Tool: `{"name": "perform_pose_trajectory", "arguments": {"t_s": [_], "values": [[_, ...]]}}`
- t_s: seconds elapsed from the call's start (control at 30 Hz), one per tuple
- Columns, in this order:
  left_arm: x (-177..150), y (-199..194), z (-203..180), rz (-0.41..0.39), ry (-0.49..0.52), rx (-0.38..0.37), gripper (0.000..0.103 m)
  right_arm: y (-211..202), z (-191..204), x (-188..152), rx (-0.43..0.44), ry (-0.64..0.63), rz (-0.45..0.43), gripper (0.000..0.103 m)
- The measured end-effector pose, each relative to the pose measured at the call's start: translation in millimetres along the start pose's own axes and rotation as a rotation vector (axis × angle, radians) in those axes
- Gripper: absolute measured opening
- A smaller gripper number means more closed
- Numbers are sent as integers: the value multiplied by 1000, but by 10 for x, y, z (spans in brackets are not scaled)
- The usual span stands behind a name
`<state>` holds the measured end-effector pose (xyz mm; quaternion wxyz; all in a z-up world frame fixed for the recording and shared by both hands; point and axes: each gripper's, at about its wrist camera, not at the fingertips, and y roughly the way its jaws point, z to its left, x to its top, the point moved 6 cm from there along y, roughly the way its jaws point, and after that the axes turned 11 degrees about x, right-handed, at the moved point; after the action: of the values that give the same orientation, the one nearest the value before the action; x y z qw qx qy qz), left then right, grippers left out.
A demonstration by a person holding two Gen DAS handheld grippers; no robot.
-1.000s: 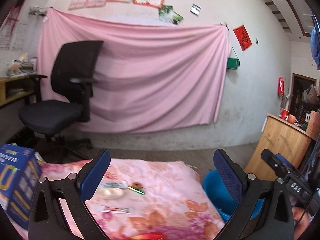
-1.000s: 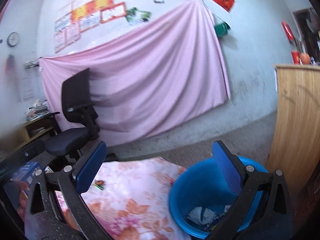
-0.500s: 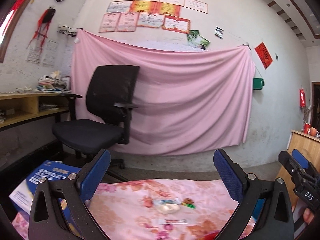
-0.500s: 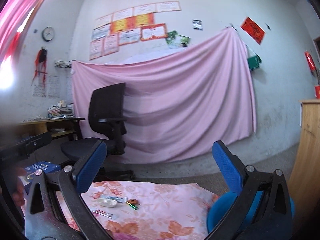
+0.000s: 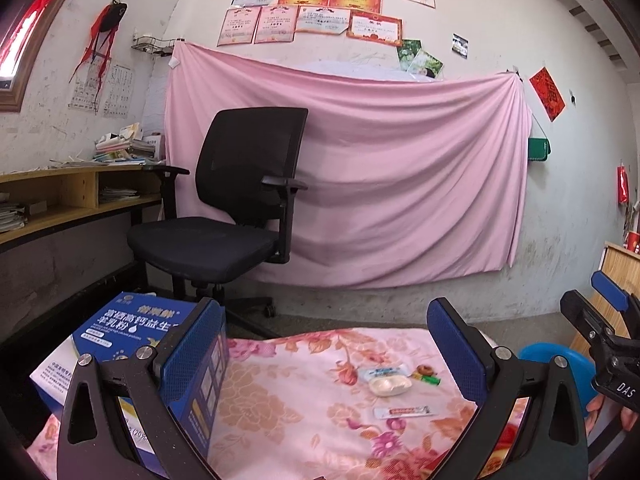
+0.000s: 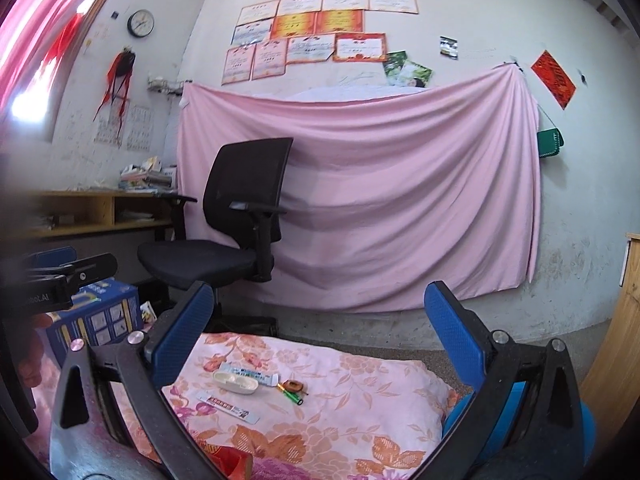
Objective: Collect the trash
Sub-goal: 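Move both tools back over the bed toward the remaining trash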
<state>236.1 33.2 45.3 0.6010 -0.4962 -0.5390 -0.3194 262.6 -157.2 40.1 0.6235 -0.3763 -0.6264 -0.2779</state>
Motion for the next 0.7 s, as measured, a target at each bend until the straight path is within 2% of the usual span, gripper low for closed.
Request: {"name": "perform_pose_trajectory", "arguments": {"t_s": [0.3, 0.43, 0.7], "values": [[-210, 130, 2, 76, 35, -1, 101, 155, 12, -187, 8, -17, 86, 103], [-338, 229, -60, 140, 69, -22, 101, 273, -82, -309, -14, 14, 162, 103], [-591, 528, -272, 308, 158, -76, 101, 576, -312, -706, -5, 124, 395, 103]]}}
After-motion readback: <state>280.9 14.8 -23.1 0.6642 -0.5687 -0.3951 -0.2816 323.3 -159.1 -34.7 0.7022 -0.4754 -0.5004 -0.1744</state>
